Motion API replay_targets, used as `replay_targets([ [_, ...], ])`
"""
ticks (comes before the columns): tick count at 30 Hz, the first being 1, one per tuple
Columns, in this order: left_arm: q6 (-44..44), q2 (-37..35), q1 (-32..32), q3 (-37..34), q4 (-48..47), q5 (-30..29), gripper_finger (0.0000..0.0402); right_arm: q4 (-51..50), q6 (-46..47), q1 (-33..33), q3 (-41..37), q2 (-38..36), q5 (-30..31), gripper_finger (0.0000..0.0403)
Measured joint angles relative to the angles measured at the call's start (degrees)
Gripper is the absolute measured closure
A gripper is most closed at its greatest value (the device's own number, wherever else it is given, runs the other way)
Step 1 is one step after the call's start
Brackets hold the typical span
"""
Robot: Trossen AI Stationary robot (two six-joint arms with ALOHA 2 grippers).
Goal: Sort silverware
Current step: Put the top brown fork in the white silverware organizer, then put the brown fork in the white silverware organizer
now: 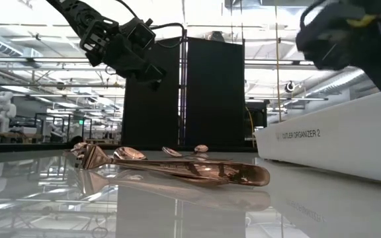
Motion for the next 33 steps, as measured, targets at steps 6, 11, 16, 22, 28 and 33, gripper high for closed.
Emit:
replay_targets([
  [6, 0.0, 0.0, -0.05, 0.0, -0.17, 0.02, 0.0208, 0.22, -3.93, -1.14, 0.0, 3.33, -3.21, 0.0403],
  [11, 0.0, 0.0, -0.05, 0.0, -0.19, 0.02, 0.0208, 0.7, -5.19, -1.67, 0.0, 4.0, -3.25, 0.0401],
  [16, 0.0, 0.0, -0.05, 0.0, -0.22, 0.02, 0.0208, 0.76, -5.37, -1.7, 0.0, 3.71, -3.26, 0.0383],
  [22, 0.0, 0.0, -0.05, 0.0, -0.24, 0.02, 0.0208, 0.66, -5.34, -1.68, 0.0, 3.67, -6.4, 0.0346],
  [28, 0.0, 0.0, -0.05, 0.0, -0.42, 0.02, 0.0208, 0.99, -7.33, -1.7, 0.46, 3.67, -7.76, 0.0321],
  [33, -0.25, -0.03, 0.39, 0.0, -1.98, -0.26, 0.0208, 0.05, -10.57, -1.69, 5.04, 2.51, -3.48, 0.0317],
])
